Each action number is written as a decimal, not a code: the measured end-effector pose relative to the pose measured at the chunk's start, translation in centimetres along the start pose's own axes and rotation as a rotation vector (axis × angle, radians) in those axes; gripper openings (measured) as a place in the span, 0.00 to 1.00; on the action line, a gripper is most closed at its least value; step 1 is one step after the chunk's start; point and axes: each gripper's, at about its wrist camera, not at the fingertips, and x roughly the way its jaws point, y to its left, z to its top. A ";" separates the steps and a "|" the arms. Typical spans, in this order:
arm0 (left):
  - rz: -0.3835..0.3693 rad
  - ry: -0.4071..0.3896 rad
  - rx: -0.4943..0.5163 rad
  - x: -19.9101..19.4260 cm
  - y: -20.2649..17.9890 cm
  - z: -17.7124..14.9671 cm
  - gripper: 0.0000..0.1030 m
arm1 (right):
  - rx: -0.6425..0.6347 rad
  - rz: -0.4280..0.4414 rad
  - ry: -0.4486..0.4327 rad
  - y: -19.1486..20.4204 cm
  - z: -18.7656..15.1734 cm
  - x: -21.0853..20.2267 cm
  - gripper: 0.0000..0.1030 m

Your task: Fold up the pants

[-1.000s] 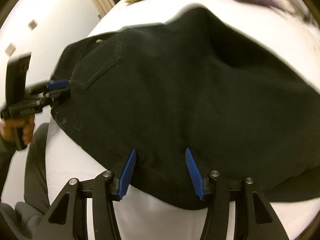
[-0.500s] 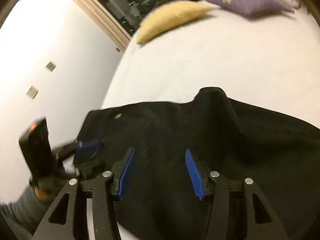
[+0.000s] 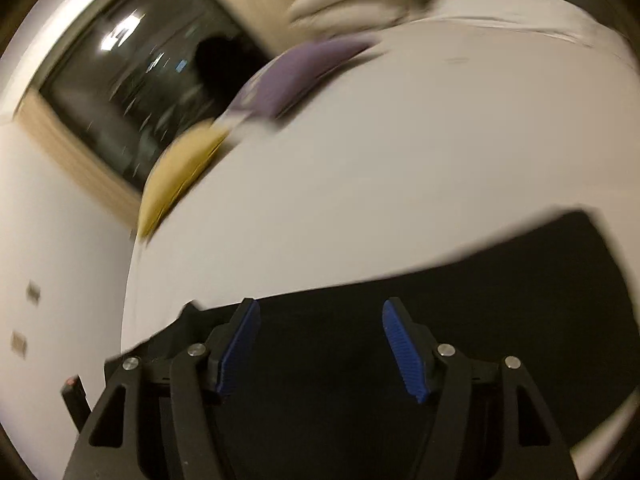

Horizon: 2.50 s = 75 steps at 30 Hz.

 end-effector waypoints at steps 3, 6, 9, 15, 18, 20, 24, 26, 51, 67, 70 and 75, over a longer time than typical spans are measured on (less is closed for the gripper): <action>0.017 0.007 -0.004 0.8 -0.7 0.4 0.55 | 0.196 0.031 -0.054 -7.9 0.3 -2.9 0.65; 0.036 0.016 -0.001 1.5 -1.0 -0.4 0.55 | 0.264 0.073 -0.075 -13.1 1.8 -3.3 0.65; 0.048 0.022 0.000 1.9 -1.4 -0.1 0.55 | 0.169 0.061 -0.062 -12.9 1.9 -1.4 0.65; 0.068 0.023 0.003 2.1 -1.5 -0.2 0.55 | 0.068 0.074 0.000 -12.8 2.4 1.6 0.65; 0.078 0.024 0.007 2.3 -1.6 -0.1 0.55 | 0.034 0.071 0.006 -13.2 2.3 1.6 0.58; 0.080 0.023 0.008 2.4 -1.7 -0.1 0.55 | 0.013 0.093 0.024 -13.4 2.5 1.6 0.38; 0.079 0.016 0.007 2.4 -1.6 -0.1 0.55 | -0.056 0.035 0.077 -12.9 2.5 0.9 0.10; 0.081 0.015 0.009 2.4 -1.6 -0.2 0.56 | -0.041 -0.007 0.094 -12.0 3.1 -0.1 0.09; 0.172 0.064 0.060 3.7 -3.4 1.2 0.68 | 0.098 -0.126 0.120 -14.7 3.2 -5.9 0.47; 0.174 0.058 0.055 3.8 -3.6 1.3 0.68 | 0.025 0.037 0.266 -14.7 2.8 0.0 0.16; 0.183 0.057 0.050 3.6 -3.8 1.3 0.69 | -0.009 -0.024 0.275 -14.0 2.6 0.4 0.08; 0.203 0.069 0.031 3.2 -5.0 2.3 0.69 | 0.029 -0.069 0.159 -11.9 5.0 -2.5 0.05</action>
